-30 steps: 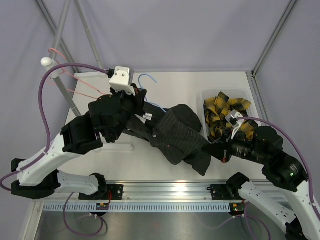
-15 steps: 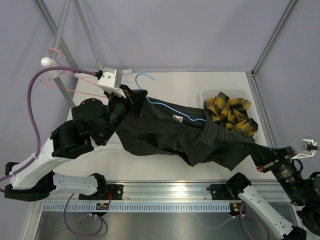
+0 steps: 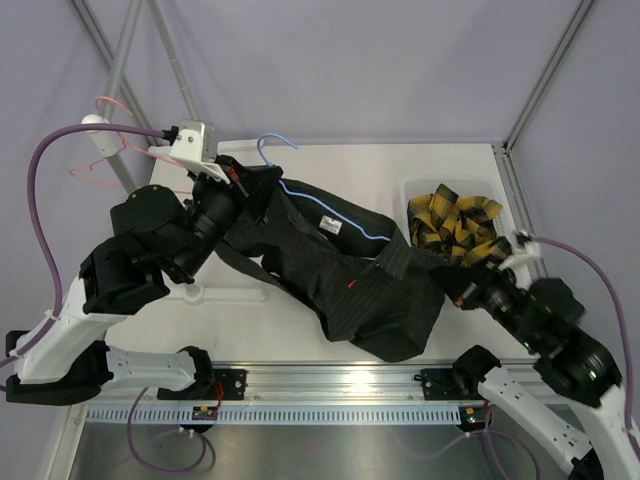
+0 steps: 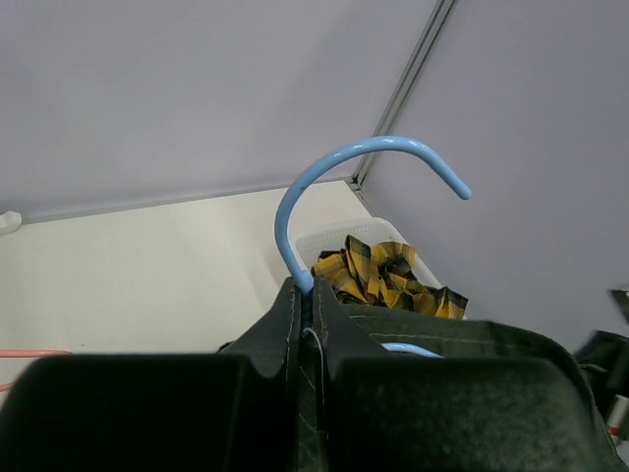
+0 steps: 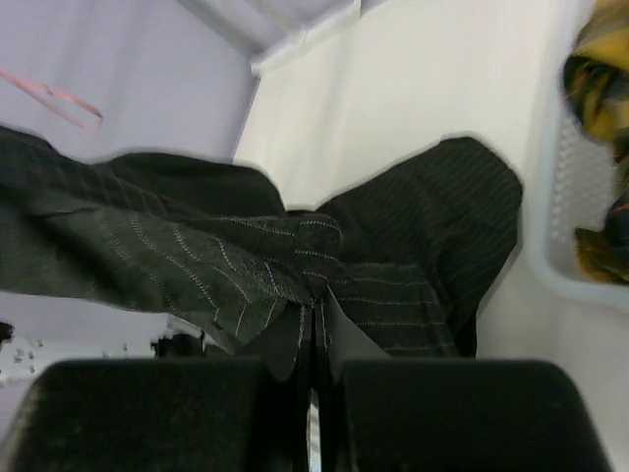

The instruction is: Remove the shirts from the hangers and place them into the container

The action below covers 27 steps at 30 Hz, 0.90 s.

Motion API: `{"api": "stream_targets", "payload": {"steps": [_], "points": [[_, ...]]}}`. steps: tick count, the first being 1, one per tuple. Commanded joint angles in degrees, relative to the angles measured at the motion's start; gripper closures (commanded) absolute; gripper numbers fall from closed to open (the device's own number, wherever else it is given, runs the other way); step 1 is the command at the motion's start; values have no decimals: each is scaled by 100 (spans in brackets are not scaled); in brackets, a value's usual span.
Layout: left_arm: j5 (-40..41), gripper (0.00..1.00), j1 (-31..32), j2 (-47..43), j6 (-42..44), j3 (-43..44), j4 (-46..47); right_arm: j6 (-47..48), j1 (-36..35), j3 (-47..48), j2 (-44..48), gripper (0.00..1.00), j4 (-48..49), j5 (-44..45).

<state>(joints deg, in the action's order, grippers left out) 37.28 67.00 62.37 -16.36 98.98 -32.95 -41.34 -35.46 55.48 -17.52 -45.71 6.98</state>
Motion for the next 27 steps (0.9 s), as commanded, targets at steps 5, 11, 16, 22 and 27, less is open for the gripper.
{"api": "stream_targets", "payload": {"steps": [5, 11, 16, 22, 27], "points": [[-887, 100, -73, -84, -394, 149, 420, 4, -31, -502, -2388, 100, 1994, -2754], [-976, 100, -65, -49, -438, 139, 482, -514, -40, -951, -1878, 100, 2540, -2280], [-1135, 100, -65, -23, -526, 60, 597, -637, -92, -986, -3301, 100, 3215, -3440], [-1196, 100, -65, -76, -526, 34, 553, -481, -128, -1084, -3162, 100, 2851, -2774], [-1196, 100, -65, -190, -491, -28, 500, -7, -145, -672, -2555, 72, 1737, -1728]]}}
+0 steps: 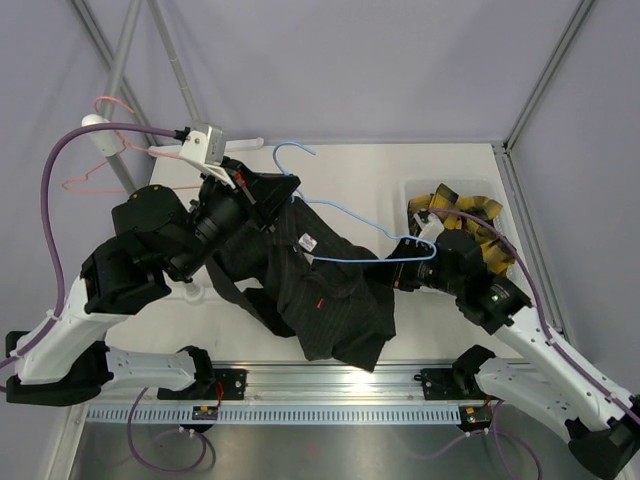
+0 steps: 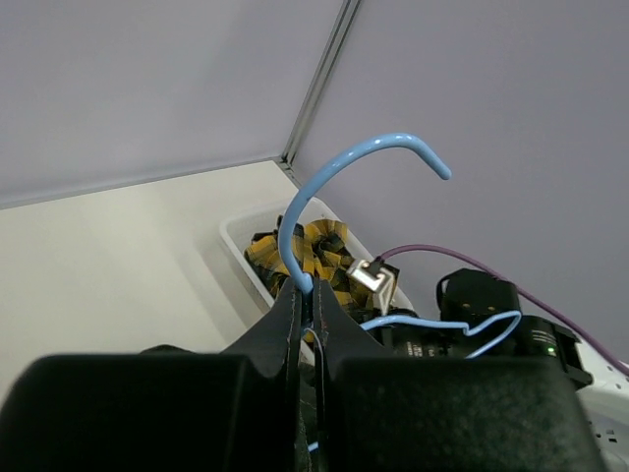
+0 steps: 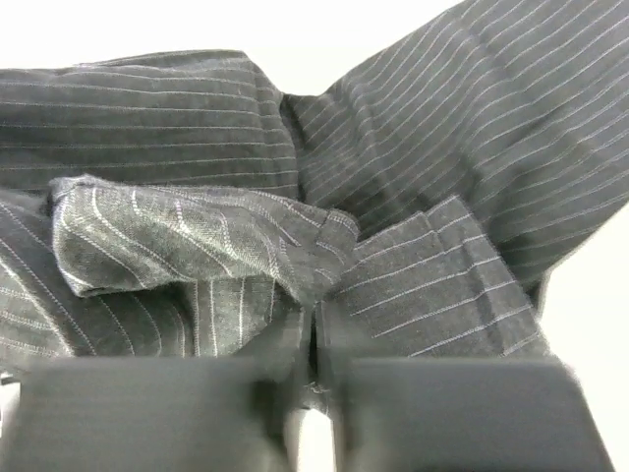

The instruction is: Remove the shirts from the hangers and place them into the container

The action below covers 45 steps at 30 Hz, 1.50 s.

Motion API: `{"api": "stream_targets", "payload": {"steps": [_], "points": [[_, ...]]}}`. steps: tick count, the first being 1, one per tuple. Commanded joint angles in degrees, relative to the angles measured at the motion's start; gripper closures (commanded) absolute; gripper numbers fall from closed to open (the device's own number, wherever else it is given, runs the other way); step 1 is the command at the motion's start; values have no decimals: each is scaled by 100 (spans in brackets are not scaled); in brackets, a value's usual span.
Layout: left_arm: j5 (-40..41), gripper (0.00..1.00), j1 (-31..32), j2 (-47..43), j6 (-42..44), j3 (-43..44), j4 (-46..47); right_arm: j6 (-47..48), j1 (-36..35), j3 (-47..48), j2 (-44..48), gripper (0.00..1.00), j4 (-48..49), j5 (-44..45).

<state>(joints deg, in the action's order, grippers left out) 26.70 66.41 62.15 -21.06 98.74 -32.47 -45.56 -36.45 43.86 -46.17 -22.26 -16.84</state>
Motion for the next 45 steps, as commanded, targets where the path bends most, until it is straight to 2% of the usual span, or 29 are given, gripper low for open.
{"api": "stream_targets", "payload": {"steps": [1, 5, 7, 9, 11, 12, 14, 16, 19, 23, 26, 33, 36, 37, 43, 45], "points": [[-121, 100, -5, -159, -4, -12, 365, 512, -47, 806, 380, 61, -839, 1047], [-42, 100, -5, -168, 40, -153, 180, 1117, -47, 1800, 1056, 30, -2331, 2549], [54, 100, -5, -186, 32, -267, 101, 1382, -47, 2492, 1163, 14, -2694, 3131], [55, 100, -5, -186, 40, -337, 57, 1961, -47, 3064, 1224, 13, -2837, 3117], [81, 100, -14, -186, 32, -355, 48, 2514, -47, 3356, 1338, 18, -2610, 2601], [72, 100, -6, -168, 32, -338, 30, 2682, -55, 3549, 1382, 23, -2486, 1850], [55, 100, -5, -159, 32, -320, 30, 3042, -47, 3735, 1252, 30, -2336, 907], [29, 100, -6, -124, 40, -259, 13, 3202, -47, 4121, 927, 31, -2528, -181], [11, 100, -5, -98, 40, -206, -31, 3387, -47, 4105, 645, 24, -2556, -792], [-24, 100, -5, -115, 32, -241, -14, 3527, -47, 3850, 618, 24, -2397, -1093], [-86, 100, -5, -98, 32, -197, -23, 3642, -55, 3709, 548, 26, -2406, -935], [-138, 100, -5, -80, 49, -101, -49, 3677, -47, 3525, 557, 36, -2318, -891], [-147, 100, -14, -107, 49, -109, -40, 3668, -47, 3455, 566, 54, -2300, -917], [-139, 100, -6, -107, 49, -109, -49, 3634, -47, 3428, 574, 66, -2309, -944], [-270, 100, -5, -133, 23, -92, -23, 3589, -47, 3182, 662, 67, -2221, -917], [-393, 100, -5, -124, 14, -65, -5, 3580, -47, 3156, 636, 91, -2195, -944]]}}
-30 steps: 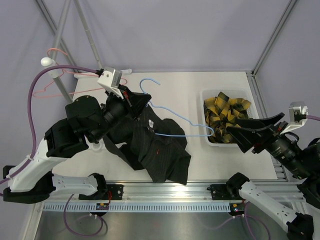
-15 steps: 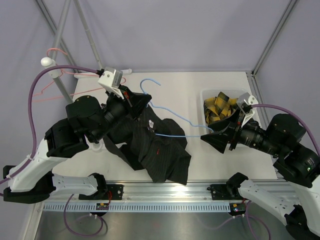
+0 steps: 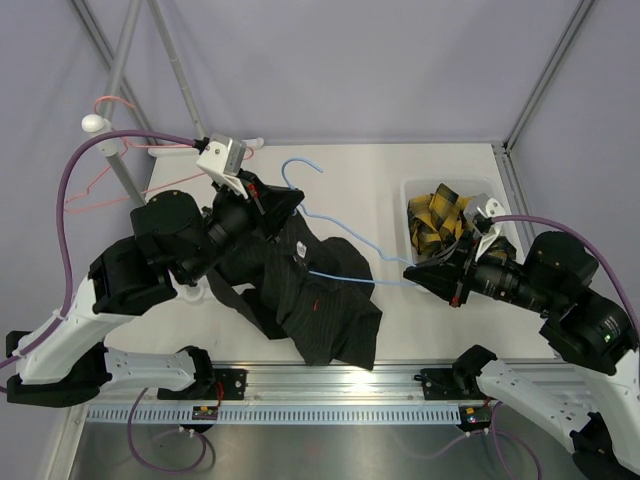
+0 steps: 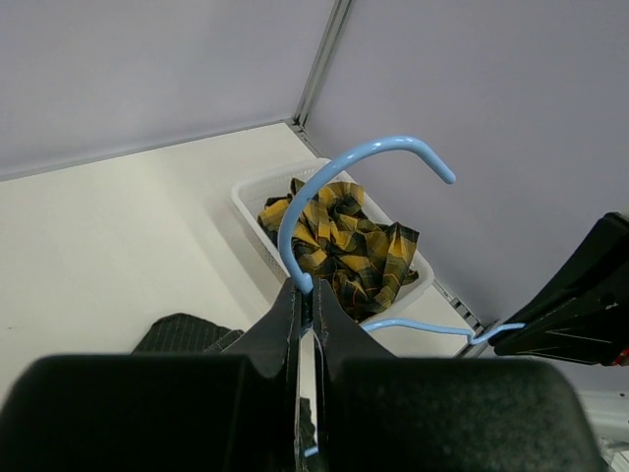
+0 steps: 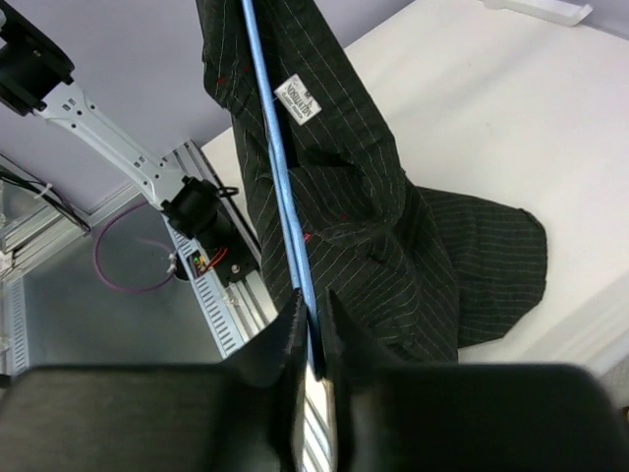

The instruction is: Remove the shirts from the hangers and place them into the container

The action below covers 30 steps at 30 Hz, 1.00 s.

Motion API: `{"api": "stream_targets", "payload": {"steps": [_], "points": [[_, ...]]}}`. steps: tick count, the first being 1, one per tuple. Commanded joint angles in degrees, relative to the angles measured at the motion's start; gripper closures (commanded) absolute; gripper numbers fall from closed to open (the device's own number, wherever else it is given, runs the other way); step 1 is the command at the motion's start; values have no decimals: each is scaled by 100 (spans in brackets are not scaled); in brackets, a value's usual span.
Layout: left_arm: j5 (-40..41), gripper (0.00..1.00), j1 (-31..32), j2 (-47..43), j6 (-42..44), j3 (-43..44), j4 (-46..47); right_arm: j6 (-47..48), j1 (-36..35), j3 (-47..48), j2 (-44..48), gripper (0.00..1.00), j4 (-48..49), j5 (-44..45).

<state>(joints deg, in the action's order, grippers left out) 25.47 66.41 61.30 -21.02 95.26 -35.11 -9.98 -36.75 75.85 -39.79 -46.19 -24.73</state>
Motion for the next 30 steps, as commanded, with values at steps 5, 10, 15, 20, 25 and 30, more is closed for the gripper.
{"api": "stream_targets", "payload": {"steps": [5, 10, 15, 20, 25, 30], "points": [[-403, 68, -5, -83, -25, 335, 58, -74, -16, 34, 41, 100, 243, -41], [158, 19, -5, -355, -43, 212, -434, -153, -16, 447, 182, 100, -195, 144], [450, 3, -6, -934, -70, -542, -725, -171, -16, 939, 393, 100, -741, 311], [738, 3, -5, -1594, -455, -1667, -865, -154, -16, 1352, 560, 100, -1198, 477], [1039, 6, -5, -1683, -1377, -2904, -1182, -127, -16, 1879, 507, 100, -1673, 1312], [1020, 7, -5, -1437, -1791, -3795, -962, -136, -16, 2108, 473, 100, -1437, 1305]]}}
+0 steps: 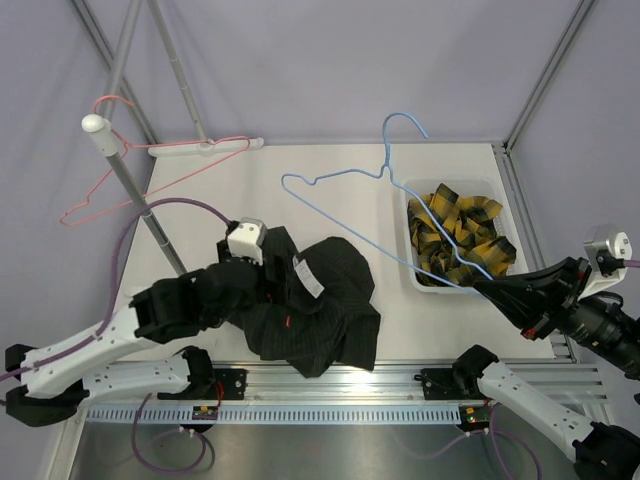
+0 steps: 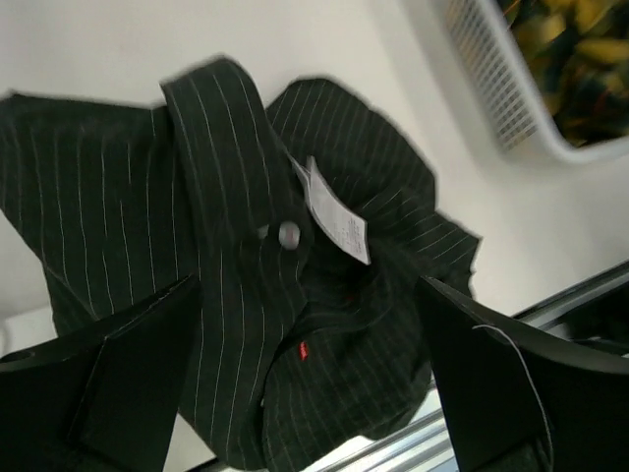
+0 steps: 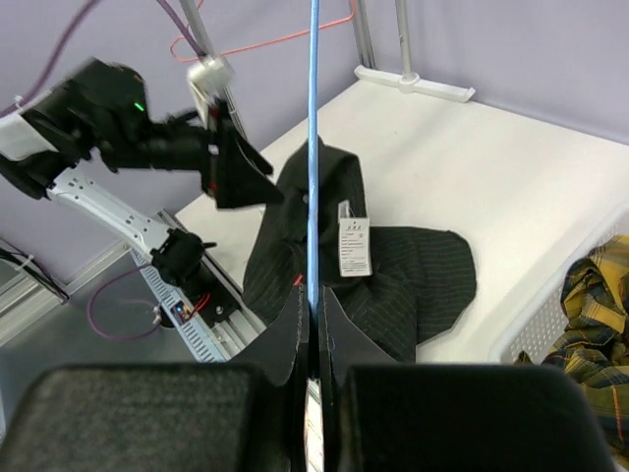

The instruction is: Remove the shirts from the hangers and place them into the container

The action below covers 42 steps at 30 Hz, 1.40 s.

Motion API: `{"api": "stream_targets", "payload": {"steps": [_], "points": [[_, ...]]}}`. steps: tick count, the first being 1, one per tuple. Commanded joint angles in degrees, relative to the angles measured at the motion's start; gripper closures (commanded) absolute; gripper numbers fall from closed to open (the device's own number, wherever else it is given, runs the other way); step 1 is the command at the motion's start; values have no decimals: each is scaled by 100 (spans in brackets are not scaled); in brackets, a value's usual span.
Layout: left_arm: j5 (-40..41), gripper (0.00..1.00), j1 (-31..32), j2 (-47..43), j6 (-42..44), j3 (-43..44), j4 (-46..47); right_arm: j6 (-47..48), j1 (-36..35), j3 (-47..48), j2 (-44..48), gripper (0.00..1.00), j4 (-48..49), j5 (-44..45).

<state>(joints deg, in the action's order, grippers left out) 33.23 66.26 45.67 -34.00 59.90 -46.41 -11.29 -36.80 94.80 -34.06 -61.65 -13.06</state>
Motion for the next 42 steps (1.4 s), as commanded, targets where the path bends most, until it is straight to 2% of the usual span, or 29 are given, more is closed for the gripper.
{"api": "stream_targets", "payload": {"steps": [1, 5, 10, 13, 15, 17, 18, 20, 21, 24, 27, 28, 35, 39, 42], "points": [[315, 7, 1, 196, -607, -390, 176, -31, -12, 283, -127, 100, 161, 85], [613, 6, 10, 661, -871, -628, 185, -75, -20, 372, -381, 100, 364, -335], [948, 4, 10, 1592, -1846, -909, -70, -58, -12, -75, -978, 100, 1136, -1250], [589, 7, 10, 2445, -2233, -1146, 228, 21, -12, -374, -1365, 100, 1690, -1629], [185, 16, 62, 2753, -2330, -1470, 796, 109, -12, -471, -1663, 100, 2103, -1717], [-192, 19, 132, 3000, -2400, -1743, 1212, 179, -29, -568, -2049, 100, 2445, -1857], [-308, 30, 168, 3026, -2497, -2006, 1579, 197, -64, -586, -2173, 100, 2577, -1858], [-536, 38, 290, 3018, -2550, -2253, 1933, 345, -317, -586, -2428, 100, 2884, -1710], [-555, 49, 317, 3009, -2646, -2342, 2091, 416, -433, -560, -2717, 100, 2965, -1657], [-563, 61, 353, 2948, -2717, -2588, 2197, 645, -776, -323, -3375, 100, 3194, -1682], [-581, 87, 353, 2974, -2717, -2720, 2215, 873, -1005, 63, -4089, 100, 3361, -1621], [-607, 100, 353, 2974, -2717, -2746, 2242, 926, -1031, 256, -4265, 100, 3405, -1603], [-695, 100, 651, 2939, -2665, -2747, 2435, 1339, -1146, 1153, -5600, 100, 3582, -1576], [-704, 100, 801, 3044, -2691, -2615, 2435, 1524, -1207, 1523, -5980, 100, 3572, -1366], [-713, 100, 871, 3158, -2700, -2562, 2505, 1665, -1207, 1909, -6348, 100, 3371, -1611]]}}
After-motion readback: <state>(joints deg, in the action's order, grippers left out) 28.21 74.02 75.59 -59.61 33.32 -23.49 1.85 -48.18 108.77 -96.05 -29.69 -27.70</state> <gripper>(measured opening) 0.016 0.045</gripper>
